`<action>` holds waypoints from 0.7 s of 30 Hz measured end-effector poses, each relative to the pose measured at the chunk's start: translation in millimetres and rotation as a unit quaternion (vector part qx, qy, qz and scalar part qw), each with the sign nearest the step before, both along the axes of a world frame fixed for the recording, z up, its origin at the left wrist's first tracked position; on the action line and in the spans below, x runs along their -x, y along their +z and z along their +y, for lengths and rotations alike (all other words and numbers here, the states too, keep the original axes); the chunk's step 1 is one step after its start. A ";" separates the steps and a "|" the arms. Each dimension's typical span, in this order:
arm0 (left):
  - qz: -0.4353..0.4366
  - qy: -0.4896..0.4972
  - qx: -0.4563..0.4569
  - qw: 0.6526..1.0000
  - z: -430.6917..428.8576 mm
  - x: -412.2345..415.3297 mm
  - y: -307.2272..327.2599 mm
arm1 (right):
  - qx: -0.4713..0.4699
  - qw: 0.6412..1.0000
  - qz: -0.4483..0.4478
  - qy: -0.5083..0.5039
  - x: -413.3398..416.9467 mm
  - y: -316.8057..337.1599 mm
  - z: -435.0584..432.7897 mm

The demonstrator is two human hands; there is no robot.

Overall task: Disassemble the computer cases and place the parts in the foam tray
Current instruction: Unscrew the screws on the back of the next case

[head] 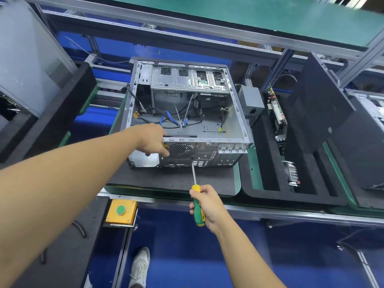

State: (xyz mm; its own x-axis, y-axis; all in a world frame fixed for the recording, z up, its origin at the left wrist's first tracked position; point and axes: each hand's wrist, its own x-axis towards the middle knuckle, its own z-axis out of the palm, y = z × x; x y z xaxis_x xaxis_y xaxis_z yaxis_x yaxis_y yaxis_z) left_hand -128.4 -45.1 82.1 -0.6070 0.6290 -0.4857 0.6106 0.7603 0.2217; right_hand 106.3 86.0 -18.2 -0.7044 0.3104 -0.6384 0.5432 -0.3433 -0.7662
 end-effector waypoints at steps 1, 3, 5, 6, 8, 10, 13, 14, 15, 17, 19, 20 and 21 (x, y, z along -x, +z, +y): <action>0.001 -0.001 0.001 1.000 -0.2 0.0 0.3 | -0.002 1.000 0.000 0.001 0.4 -0.2 0.0; 0.002 -0.003 0.003 1.000 0.0 -0.4 0.1 | -0.004 1.000 0.003 -0.001 1.9 -0.5 0.8; 0.004 -0.005 0.004 1.000 1.1 -0.4 0.0 | -0.005 1.000 0.006 0.001 3.8 -0.3 2.0; 0.003 -0.006 0.005 1.000 1.8 -0.2 -0.1 | -0.005 1.000 0.007 0.001 4.5 0.1 2.5; 0.000 -0.005 0.004 1.000 2.3 0.2 -0.2 | -0.006 1.000 0.005 0.001 4.6 0.2 3.3; -0.001 -0.005 0.005 1.000 1.8 -0.4 0.5 | -0.008 1.000 0.000 0.002 2.7 -0.3 3.6; -0.005 -0.004 0.008 1.000 1.8 -0.1 1.8 | -0.008 1.000 -0.002 0.002 -1.7 -2.2 3.3; -0.010 -0.002 0.009 1.000 2.0 -0.4 1.6 | -0.009 1.000 -0.002 0.001 -2.9 -2.5 3.2; -0.017 0.000 0.007 1.000 2.2 -0.4 1.7 | -0.010 1.000 -0.001 -0.001 -3.2 -2.2 3.5; -0.062 0.006 -0.011 0.998 1.8 0.2 3.1 | -0.009 1.000 0.003 -0.001 -2.9 -0.2 5.0; -0.152 0.024 -0.038 0.987 3.9 2.3 12.0 | -0.008 1.000 0.005 0.002 -1.8 2.1 7.8; -0.184 0.025 -0.040 0.982 8.1 3.7 17.7 | -0.008 1.000 0.005 0.004 -1.4 2.8 8.6; -0.196 0.017 -0.038 0.980 15.1 4.2 24.1 | -0.007 1.000 0.005 0.004 -1.0 3.0 9.2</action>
